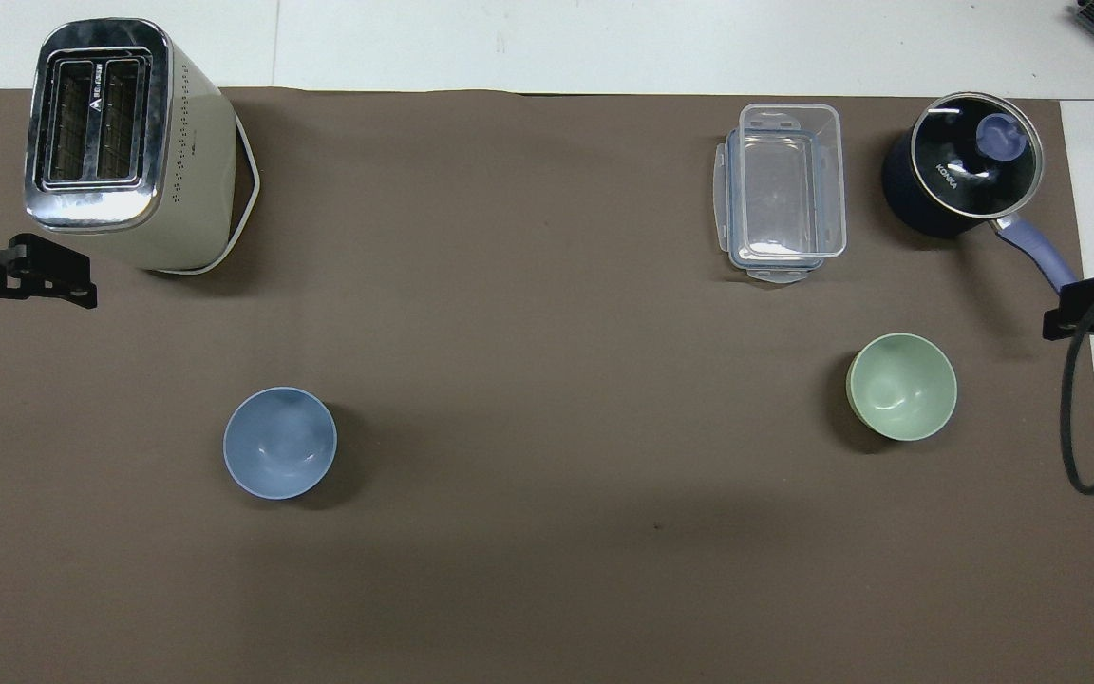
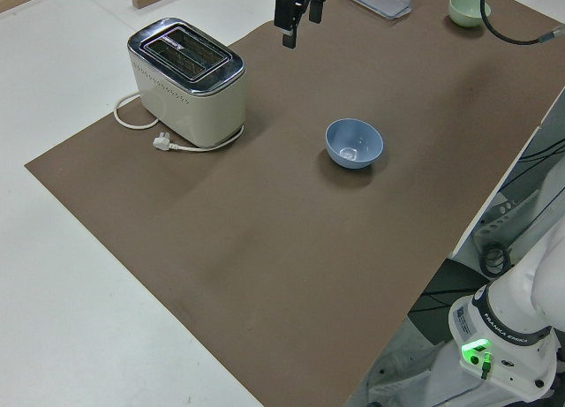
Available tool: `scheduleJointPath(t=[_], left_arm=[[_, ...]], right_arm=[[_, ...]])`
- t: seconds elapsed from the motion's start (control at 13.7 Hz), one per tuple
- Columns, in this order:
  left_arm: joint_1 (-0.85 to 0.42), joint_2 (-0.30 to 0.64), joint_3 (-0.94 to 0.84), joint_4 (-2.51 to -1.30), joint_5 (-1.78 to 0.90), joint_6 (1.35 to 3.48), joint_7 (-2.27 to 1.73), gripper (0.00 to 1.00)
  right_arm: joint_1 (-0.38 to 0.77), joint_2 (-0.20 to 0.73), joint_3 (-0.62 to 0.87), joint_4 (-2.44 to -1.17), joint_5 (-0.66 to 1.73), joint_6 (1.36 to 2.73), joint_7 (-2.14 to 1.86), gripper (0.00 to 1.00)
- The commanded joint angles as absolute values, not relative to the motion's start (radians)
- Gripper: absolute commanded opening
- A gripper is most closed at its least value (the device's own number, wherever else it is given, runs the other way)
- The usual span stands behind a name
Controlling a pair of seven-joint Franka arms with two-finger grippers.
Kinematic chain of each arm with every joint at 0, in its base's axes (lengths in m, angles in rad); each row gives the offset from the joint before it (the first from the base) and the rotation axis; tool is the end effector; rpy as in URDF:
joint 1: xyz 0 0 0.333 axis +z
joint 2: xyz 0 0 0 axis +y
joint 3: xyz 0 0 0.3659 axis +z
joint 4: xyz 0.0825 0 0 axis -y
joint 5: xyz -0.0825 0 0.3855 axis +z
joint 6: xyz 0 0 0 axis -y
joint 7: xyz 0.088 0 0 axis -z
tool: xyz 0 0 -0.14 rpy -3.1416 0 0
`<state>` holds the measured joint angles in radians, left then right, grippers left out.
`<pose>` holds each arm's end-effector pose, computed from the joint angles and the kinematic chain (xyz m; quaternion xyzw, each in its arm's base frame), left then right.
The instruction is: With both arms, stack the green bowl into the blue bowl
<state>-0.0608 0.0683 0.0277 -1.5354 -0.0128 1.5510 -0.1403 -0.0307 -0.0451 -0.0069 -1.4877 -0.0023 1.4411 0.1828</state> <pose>0.5754 -0.0214 0.6178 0.9982 0.0536 -0.0267 0.0032 0.5251 -0.0202 0.6932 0.9939 -0.1101 -0.0007 0.0010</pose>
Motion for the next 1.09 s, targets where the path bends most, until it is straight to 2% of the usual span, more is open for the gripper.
scheduleJointPath(t=[0.0,1.02], left_arm=[[-0.064,0.071,0.029,-1.523,0.006,1.539,-0.133,1.0],[-0.067,0.071,0.028,-1.523,0.005,1.542,-0.129,1.0]], right_arm=[[-0.044,-0.038,0.0,-1.471,0.02,1.44,0.152,1.0],[-0.044,-0.044,-0.003,-1.479,0.02,1.43,0.16,1.0]])
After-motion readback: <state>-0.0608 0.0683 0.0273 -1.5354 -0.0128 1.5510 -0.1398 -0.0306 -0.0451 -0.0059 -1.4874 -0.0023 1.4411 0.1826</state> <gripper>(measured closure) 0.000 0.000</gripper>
